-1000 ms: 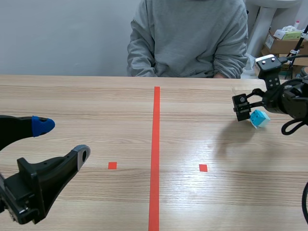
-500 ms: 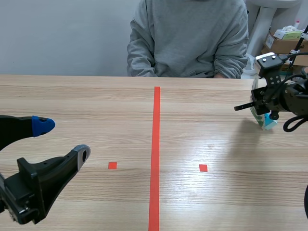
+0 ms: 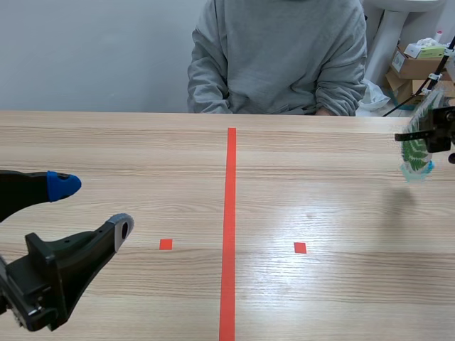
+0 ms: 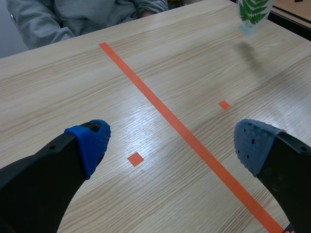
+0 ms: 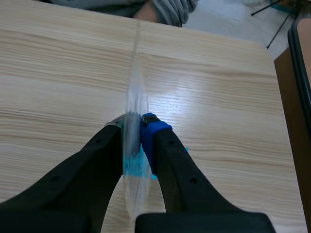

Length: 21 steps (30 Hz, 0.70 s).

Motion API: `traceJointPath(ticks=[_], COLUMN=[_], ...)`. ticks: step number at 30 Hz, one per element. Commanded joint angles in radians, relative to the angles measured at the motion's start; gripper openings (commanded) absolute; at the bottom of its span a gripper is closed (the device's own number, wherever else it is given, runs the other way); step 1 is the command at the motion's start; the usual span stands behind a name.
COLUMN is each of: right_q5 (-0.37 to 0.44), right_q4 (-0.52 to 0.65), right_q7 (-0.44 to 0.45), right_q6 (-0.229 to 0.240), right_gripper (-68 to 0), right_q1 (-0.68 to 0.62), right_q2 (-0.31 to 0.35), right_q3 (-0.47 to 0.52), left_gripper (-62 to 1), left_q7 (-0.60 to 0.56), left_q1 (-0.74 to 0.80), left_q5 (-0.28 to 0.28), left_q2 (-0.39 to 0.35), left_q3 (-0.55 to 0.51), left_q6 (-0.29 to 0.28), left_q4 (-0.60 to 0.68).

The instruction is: Do the leaf sorting experiment

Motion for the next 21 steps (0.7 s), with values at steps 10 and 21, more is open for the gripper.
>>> traceJointPath(ticks=[10,21], right_q5=[0.001,-0.071], right_q4=[0.003,-0.008], right_q7=[0.064,0.083], right_q6=[0.003,-0.011], right_gripper=[-66.8,-66.8], right_q1=[0.051,0.043], right_q2=[-0.040,-0.087], right_q3=[-0.021,-0.030], left_gripper=[-6.7,-6.7], left_q7=[-0.017,-0.016], left_q1=[0.008,0.008], left_q5=[-0.007,-0.007], left_q2=[0.005,0.006], left_q3=[-0.002,-0.002], left_q6=[-0.002,-0.002], left_q4=[0.016,0.016])
